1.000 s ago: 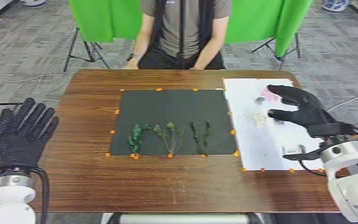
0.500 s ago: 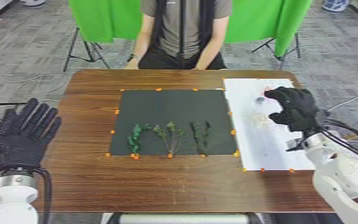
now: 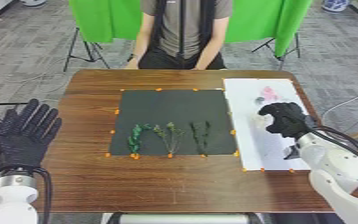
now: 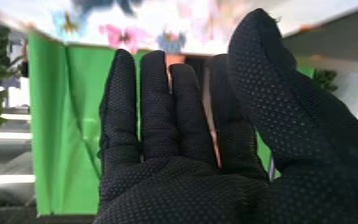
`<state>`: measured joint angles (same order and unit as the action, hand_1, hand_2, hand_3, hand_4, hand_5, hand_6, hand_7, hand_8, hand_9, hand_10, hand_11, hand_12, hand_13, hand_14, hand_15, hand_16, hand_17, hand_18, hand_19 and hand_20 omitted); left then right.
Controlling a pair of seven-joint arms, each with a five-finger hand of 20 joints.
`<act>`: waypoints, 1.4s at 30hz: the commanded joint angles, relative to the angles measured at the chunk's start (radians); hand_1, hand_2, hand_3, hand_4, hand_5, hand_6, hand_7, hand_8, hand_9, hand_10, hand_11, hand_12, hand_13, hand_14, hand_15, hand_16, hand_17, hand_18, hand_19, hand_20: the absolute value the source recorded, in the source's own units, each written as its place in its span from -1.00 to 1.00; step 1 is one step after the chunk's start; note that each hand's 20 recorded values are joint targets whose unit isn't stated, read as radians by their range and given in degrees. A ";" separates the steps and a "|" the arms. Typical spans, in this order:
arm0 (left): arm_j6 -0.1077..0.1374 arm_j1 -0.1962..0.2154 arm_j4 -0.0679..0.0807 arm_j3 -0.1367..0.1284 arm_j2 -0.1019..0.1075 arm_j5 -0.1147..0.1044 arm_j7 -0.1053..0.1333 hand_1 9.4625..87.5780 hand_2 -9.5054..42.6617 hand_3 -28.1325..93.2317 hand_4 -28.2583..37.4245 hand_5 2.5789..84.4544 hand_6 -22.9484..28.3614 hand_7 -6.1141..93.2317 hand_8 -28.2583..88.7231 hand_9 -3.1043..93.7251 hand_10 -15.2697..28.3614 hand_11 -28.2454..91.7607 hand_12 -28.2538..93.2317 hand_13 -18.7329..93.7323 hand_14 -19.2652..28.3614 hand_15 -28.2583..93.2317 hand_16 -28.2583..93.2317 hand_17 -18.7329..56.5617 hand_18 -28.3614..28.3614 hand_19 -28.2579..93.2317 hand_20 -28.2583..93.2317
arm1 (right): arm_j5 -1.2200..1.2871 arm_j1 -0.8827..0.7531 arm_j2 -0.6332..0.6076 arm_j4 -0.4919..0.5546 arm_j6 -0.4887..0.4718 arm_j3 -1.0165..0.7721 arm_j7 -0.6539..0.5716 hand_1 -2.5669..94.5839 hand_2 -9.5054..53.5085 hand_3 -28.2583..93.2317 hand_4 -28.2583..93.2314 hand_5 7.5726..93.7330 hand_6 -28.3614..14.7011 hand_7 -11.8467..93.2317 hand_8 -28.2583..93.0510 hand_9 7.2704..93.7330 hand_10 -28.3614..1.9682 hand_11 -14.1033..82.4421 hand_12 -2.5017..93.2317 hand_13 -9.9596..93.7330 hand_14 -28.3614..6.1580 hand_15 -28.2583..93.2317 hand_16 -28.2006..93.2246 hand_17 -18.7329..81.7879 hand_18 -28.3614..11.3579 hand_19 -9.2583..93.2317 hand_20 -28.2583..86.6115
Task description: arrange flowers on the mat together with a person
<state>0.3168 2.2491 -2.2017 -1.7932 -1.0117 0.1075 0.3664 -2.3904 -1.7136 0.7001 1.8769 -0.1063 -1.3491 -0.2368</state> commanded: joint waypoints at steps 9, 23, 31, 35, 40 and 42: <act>0.011 0.016 0.004 0.002 -0.008 -0.004 -0.013 -0.46 -0.12 0.64 -1.00 -0.08 0.20 -0.51 -0.72 -0.21 0.41 -0.19 -0.40 -0.22 0.44 0.03 -0.68 -0.65 0.48 0.06 -0.34 | -0.048 0.043 -0.007 -0.108 0.217 0.154 -0.016 0.24 -1.00 0.59 -1.00 0.07 0.72 -0.12 -0.85 0.20 0.60 -0.31 -0.55 0.06 0.39 -0.02 -0.12 -0.18 -0.11 0.08 -0.13; 0.011 0.024 0.004 -0.004 -0.014 -0.008 -0.013 -0.46 -0.11 0.64 -1.00 -0.07 0.20 -0.50 -0.72 -0.20 0.41 -0.19 -0.40 -0.22 0.45 0.03 -0.68 -0.66 0.48 0.06 -0.34 | -0.067 0.052 -0.024 -0.068 0.463 0.200 -0.062 0.33 -1.00 0.47 -1.00 0.31 0.70 0.21 -0.59 0.65 0.68 -0.53 -0.09 0.27 0.64 -0.09 0.22 -0.13 -0.15 0.08 -0.03; 0.012 0.029 0.014 0.001 -0.022 -0.032 -0.002 -0.46 -0.12 0.65 -1.00 -0.07 0.20 -0.50 -0.72 -0.20 0.41 -0.19 -0.40 -0.22 0.44 0.03 -0.68 -0.65 0.48 0.06 -0.34 | 0.053 0.215 0.060 0.031 0.499 0.306 -0.005 0.29 -1.00 0.52 -1.00 0.32 0.67 0.20 -0.59 0.65 0.67 -0.53 -0.08 0.27 0.63 -0.09 0.22 -0.14 -0.14 0.04 -0.06; 0.008 0.016 0.021 0.013 -0.019 -0.028 -0.011 -0.46 -0.12 0.64 -1.00 -0.07 0.20 -0.50 -0.72 -0.20 0.41 -0.19 -0.40 -0.22 0.44 0.03 -0.68 -0.66 0.49 0.06 -0.34 | 0.095 0.362 0.156 0.017 0.502 0.452 0.037 0.29 -1.00 0.52 -1.00 0.32 0.68 0.21 -0.59 0.64 0.68 -0.53 -0.08 0.26 0.62 -0.09 0.22 -0.14 -0.15 0.03 -0.06; 0.007 0.013 0.022 0.015 -0.017 -0.026 -0.013 -0.46 -0.12 0.64 -1.00 -0.08 0.19 -0.50 -0.72 -0.20 0.41 -0.19 -0.40 -0.22 0.44 0.03 -0.68 -0.66 0.48 0.06 -0.34 | 0.176 0.472 0.284 -0.021 0.409 0.582 0.115 0.29 -1.00 0.53 -1.00 0.32 0.67 0.21 -0.59 0.64 0.68 -0.53 -0.08 0.26 0.61 -0.08 0.21 -0.14 -0.16 0.04 -0.06; 0.015 0.006 0.024 0.020 -0.012 -0.025 -0.020 -0.46 -0.12 0.64 -1.00 -0.08 0.19 -0.50 -0.72 -0.20 0.41 -0.19 -0.40 -0.22 0.44 0.03 -0.68 -0.65 0.48 0.05 -0.34 | 0.190 0.526 0.339 -0.053 0.351 0.662 0.124 0.28 -1.00 0.54 -1.00 0.32 0.67 0.21 -0.59 0.64 0.68 -0.53 -0.08 0.26 0.61 -0.08 0.21 -0.14 -0.16 0.05 -0.06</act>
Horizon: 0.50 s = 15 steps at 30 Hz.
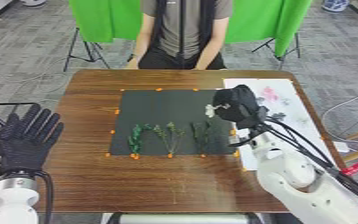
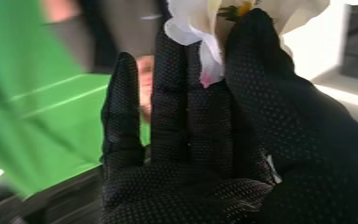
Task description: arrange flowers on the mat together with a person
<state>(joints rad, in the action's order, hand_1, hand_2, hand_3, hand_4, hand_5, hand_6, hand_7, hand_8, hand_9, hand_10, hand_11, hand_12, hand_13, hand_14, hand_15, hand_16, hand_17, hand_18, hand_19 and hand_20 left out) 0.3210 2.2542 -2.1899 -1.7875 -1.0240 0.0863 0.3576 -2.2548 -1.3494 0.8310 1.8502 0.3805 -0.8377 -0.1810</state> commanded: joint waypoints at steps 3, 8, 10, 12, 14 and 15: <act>0.016 -0.002 0.012 0.015 0.002 -0.005 -0.010 -0.46 -0.12 0.64 -1.00 -0.08 0.19 -0.50 -0.72 -0.20 0.41 -0.19 -0.40 -0.22 0.44 0.03 -0.68 -0.65 0.48 0.05 -0.34 | 0.145 0.218 0.277 -0.083 -0.265 0.192 0.098 0.28 -1.00 0.55 -1.00 0.32 0.67 0.21 -0.59 0.64 0.68 -0.53 -0.08 0.26 0.60 -0.08 0.21 -0.14 -0.17 0.05 -0.07; 0.015 -0.014 0.018 0.022 0.012 0.000 -0.021 -0.46 -0.12 0.64 -1.00 -0.08 0.19 -0.50 -0.72 -0.20 0.42 -0.19 -0.40 -0.22 0.44 0.03 -0.68 -0.65 0.48 0.06 -0.34 | 0.181 0.300 0.343 -0.174 -0.304 0.279 0.067 0.27 -1.00 0.56 -1.00 0.32 0.65 0.21 -0.59 0.63 0.64 -0.53 -0.08 0.26 0.58 -0.07 0.20 -0.15 -0.19 0.07 -0.06; 0.016 -0.020 0.019 0.027 0.013 0.001 -0.025 -0.46 -0.12 0.64 -1.00 -0.08 0.19 -0.50 -0.72 -0.20 0.42 -0.19 -0.40 -0.22 0.44 0.03 -0.68 -0.65 0.48 0.05 -0.34 | 0.181 0.321 0.360 -0.188 -0.269 0.310 0.039 0.27 -1.00 0.56 -1.00 0.32 0.65 0.21 -0.59 0.63 0.64 -0.53 -0.08 0.26 0.58 -0.07 0.20 -0.15 -0.19 0.07 -0.06; 0.018 -0.034 0.025 0.034 0.019 0.002 -0.038 -0.46 -0.12 0.64 -1.00 -0.07 0.19 -0.50 -0.72 -0.20 0.41 -0.19 -0.40 -0.22 0.44 0.03 -0.68 -0.65 0.48 0.05 -0.34 | 0.255 0.336 0.372 -0.188 -0.208 0.348 -0.015 0.27 -1.00 0.56 -1.00 0.32 0.65 0.21 -0.59 0.63 0.62 -0.53 -0.09 0.26 0.57 -0.07 0.20 -0.15 -0.19 0.07 -0.07; 0.015 -0.051 0.032 0.044 0.023 0.000 -0.036 -0.46 -0.12 0.64 -1.00 -0.07 0.19 -0.50 -0.72 -0.20 0.41 -0.19 -0.40 -0.22 0.44 0.03 -0.68 -0.65 0.48 0.05 -0.34 | 0.255 0.350 0.386 -0.193 -0.172 0.377 -0.049 0.27 -1.00 0.57 -1.00 0.32 0.64 0.20 -0.59 0.63 0.62 -0.53 -0.09 0.26 0.56 -0.06 0.20 -0.15 -0.20 0.08 -0.07; 0.013 -0.054 0.033 0.047 0.024 0.003 -0.037 -0.46 -0.12 0.64 -1.00 -0.07 0.20 -0.50 -0.72 -0.20 0.41 -0.19 -0.40 -0.22 0.44 0.03 -0.68 -0.65 0.48 0.05 -0.34 | 0.227 0.361 0.391 -0.204 -0.164 0.396 -0.054 0.27 -1.00 0.57 -1.00 0.31 0.64 0.20 -0.59 0.63 0.61 -0.53 -0.09 0.26 0.56 -0.06 0.19 -0.14 -0.21 0.09 -0.06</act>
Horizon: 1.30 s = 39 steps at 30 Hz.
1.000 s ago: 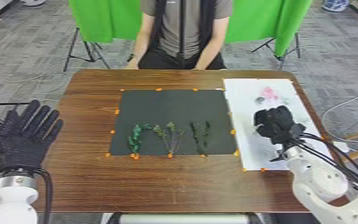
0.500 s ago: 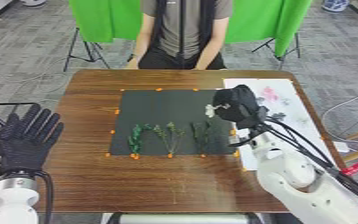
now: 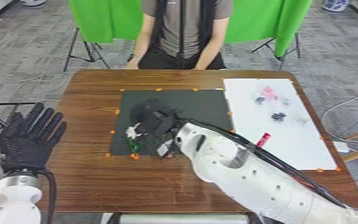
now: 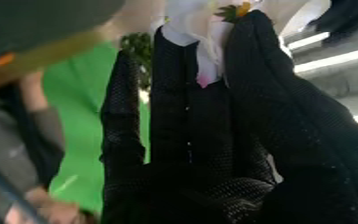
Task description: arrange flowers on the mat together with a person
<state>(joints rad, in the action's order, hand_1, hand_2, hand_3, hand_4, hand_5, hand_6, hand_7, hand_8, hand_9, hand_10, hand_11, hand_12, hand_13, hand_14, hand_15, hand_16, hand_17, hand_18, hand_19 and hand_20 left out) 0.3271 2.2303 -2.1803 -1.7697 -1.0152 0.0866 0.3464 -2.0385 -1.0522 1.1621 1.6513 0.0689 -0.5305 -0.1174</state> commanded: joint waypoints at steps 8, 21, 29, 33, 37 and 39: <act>0.006 -0.051 0.030 0.046 0.033 -0.003 -0.023 -0.46 -0.12 0.64 -1.00 -0.07 0.20 -0.50 -0.72 -0.20 0.41 -0.19 -0.40 -0.22 0.44 0.03 -0.68 -0.65 0.48 0.05 -0.34 | -0.030 0.134 0.108 -0.093 0.157 0.183 -0.177 0.27 -1.00 0.56 -1.00 0.34 0.59 0.14 -0.62 0.61 0.54 -0.54 -0.13 0.26 0.52 -0.03 0.16 -0.15 -0.23 0.13 -0.08; -0.002 -0.078 0.044 0.076 0.038 -0.013 -0.017 -0.46 -0.12 0.64 -1.00 -0.08 0.19 -0.51 -0.72 -0.20 0.41 -0.19 -0.40 -0.22 0.44 0.03 -0.68 -0.65 0.48 0.05 -0.34 | -0.072 0.157 0.129 -0.116 0.207 0.226 -0.252 0.27 -1.00 0.56 -1.00 0.31 0.56 0.12 -0.61 0.58 0.51 -0.54 -0.14 0.24 0.47 0.00 0.13 -0.16 -0.26 0.17 -0.12; -0.007 -0.073 0.045 0.069 0.041 -0.014 -0.015 -0.46 -0.12 0.64 -1.00 -0.07 0.20 -0.50 -0.72 -0.19 0.40 -0.18 -0.39 -0.19 0.45 0.06 -0.67 -0.65 0.48 0.05 -0.34 | -0.104 0.137 0.138 -0.108 0.097 0.204 -0.276 0.29 -1.00 0.51 -1.00 0.26 0.50 -0.03 -0.64 0.49 0.51 -0.54 -0.21 0.19 0.37 0.03 0.01 -0.17 -0.26 0.20 -0.20; -0.005 -0.075 0.045 0.071 0.043 -0.016 -0.012 -0.46 -0.12 0.64 -1.00 -0.07 0.20 -0.50 -0.72 -0.18 0.41 -0.18 -0.39 -0.17 0.46 0.08 -0.67 -0.65 0.48 0.05 -0.34 | -0.121 0.131 0.136 -0.101 0.070 0.199 -0.265 0.26 -1.00 0.53 -1.00 0.25 0.48 -0.15 -0.64 0.38 0.43 -0.43 -0.35 0.16 0.31 0.04 -0.08 -0.17 -0.25 0.21 -0.24; -0.007 -0.081 0.051 0.077 0.040 -0.025 -0.009 -0.46 -0.12 0.64 -1.00 -0.07 0.20 -0.50 -0.72 -0.18 0.41 -0.18 -0.39 -0.17 0.45 0.08 -0.68 -0.65 0.48 0.05 -0.34 | -0.129 0.093 0.143 -0.085 0.019 0.156 -0.258 0.19 -1.00 0.63 -1.00 0.20 0.45 -0.29 -0.71 0.27 0.34 -0.33 -0.52 0.12 0.28 0.06 -0.15 -0.18 -0.25 0.22 -0.26; -0.009 -0.078 0.050 0.075 0.040 -0.024 -0.009 -0.46 -0.12 0.64 -1.00 -0.06 0.20 -0.50 -0.72 -0.18 0.41 -0.18 -0.39 -0.17 0.45 0.08 -0.68 -0.65 0.48 0.05 -0.34 | -0.127 0.087 0.140 -0.078 0.003 0.150 -0.252 0.15 -1.00 0.67 -1.00 0.14 0.42 -0.30 -0.80 0.21 0.31 -0.34 -0.56 0.09 0.24 0.06 -0.16 -0.20 -0.27 0.22 -0.26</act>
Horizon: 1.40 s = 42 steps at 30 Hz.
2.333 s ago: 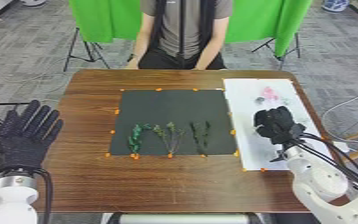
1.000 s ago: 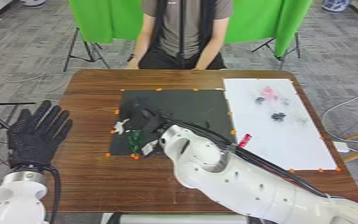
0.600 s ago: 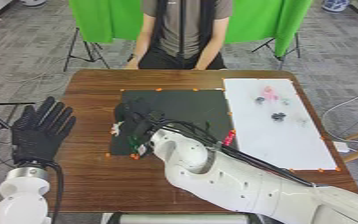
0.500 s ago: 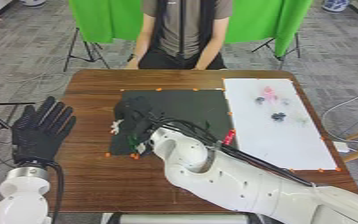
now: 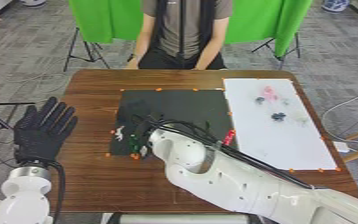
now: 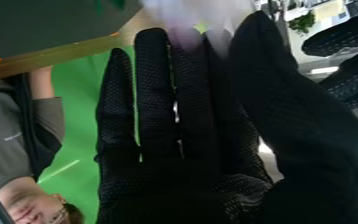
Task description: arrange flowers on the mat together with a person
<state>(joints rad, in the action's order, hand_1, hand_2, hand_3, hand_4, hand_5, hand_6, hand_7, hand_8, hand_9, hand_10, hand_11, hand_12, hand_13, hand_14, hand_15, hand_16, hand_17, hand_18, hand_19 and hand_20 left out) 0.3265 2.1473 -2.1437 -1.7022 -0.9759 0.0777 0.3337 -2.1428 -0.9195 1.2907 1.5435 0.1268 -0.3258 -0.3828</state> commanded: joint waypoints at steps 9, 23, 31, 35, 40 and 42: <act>-0.015 0.017 0.011 -0.004 -0.014 -0.010 0.001 -0.46 -0.12 0.64 -1.00 -0.06 0.21 -0.50 -0.71 -0.18 0.41 -0.18 -0.39 -0.18 0.45 0.07 -0.68 -0.65 0.48 0.05 -0.34 | 0.011 -0.116 -0.002 0.107 -0.110 -0.165 0.058 0.01 -1.00 0.70 -1.00 -0.16 0.33 -0.31 -0.80 -0.10 0.19 -0.46 -0.64 -0.06 0.05 0.09 -0.23 -0.26 -0.33 0.22 -0.32; -0.028 0.051 0.001 -0.034 -0.025 -0.022 0.028 -0.47 -0.13 0.64 -1.00 -0.07 0.20 -0.51 -0.71 -0.19 0.40 -0.19 -0.39 -0.18 0.44 0.05 -0.68 -0.65 0.48 0.05 -0.34 | 0.350 -0.296 -0.122 0.324 -0.115 -0.511 0.250 -0.33 -0.64 0.68 -0.98 -0.42 0.13 -0.49 -0.71 -0.35 -0.07 -0.54 -0.66 -0.27 -0.21 -0.07 -0.31 -0.37 -0.36 0.13 -0.37; -0.034 0.069 -0.013 -0.046 -0.024 -0.013 0.024 -0.49 -0.08 0.63 -1.00 -0.08 0.19 -0.51 -0.71 -0.19 0.40 -0.19 -0.39 -0.18 0.43 0.03 -0.68 -0.65 0.49 0.05 -0.34 | 0.446 -0.452 -0.240 0.395 -0.050 -0.690 0.348 -0.44 -0.42 0.64 -0.96 -0.44 0.18 -0.52 -0.69 -0.38 0.03 -0.59 -0.65 -0.29 -0.15 -0.18 -0.28 -0.40 -0.33 0.01 -0.37; -0.043 0.077 -0.017 -0.057 -0.026 -0.011 0.031 -0.49 -0.07 0.63 -1.00 -0.07 0.19 -0.51 -0.72 -0.19 0.40 -0.19 -0.39 -0.18 0.43 0.03 -0.68 -0.65 0.48 0.05 -0.34 | 0.502 -0.558 -0.288 0.414 -0.019 -0.812 0.360 -0.50 -0.38 0.63 -0.95 -0.44 0.20 -0.53 -0.69 -0.38 0.01 -0.61 -0.65 -0.29 -0.13 -0.22 -0.27 -0.40 -0.34 -0.04 -0.36; -0.042 0.091 -0.019 -0.057 -0.033 -0.010 0.025 -0.49 -0.07 0.63 -1.00 -0.07 0.19 -0.51 -0.72 -0.19 0.40 -0.19 -0.39 -0.18 0.43 0.02 -0.68 -0.65 0.48 0.05 -0.34 | 0.751 -0.592 -0.562 0.441 0.199 -0.779 0.365 -0.53 -0.38 0.64 -0.94 -0.40 0.23 -0.53 -0.69 -0.37 0.01 -0.62 -0.66 -0.31 -0.14 -0.26 -0.25 -0.41 -0.35 -0.07 -0.35; -0.046 0.100 -0.021 -0.060 -0.034 -0.002 0.025 -0.49 -0.07 0.63 -1.00 -0.07 0.19 -0.51 -0.72 -0.18 0.40 -0.19 -0.39 -0.18 0.43 0.01 -0.68 -0.64 0.48 0.04 -0.34 | 0.820 -0.687 -0.540 0.447 0.171 -0.897 0.377 -0.55 -0.39 0.64 -0.94 -0.40 0.24 -0.53 -0.69 -0.37 0.01 -0.63 -0.66 -0.31 -0.14 -0.28 -0.24 -0.42 -0.35 -0.09 -0.35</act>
<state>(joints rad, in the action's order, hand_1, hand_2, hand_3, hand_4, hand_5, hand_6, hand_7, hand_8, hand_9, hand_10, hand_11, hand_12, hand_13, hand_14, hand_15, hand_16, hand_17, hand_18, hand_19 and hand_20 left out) 0.2963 2.2090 -2.1625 -1.7616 -0.9965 0.0635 0.3568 -1.6050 -1.4875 1.0268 1.9827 0.0932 -1.1900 -0.0276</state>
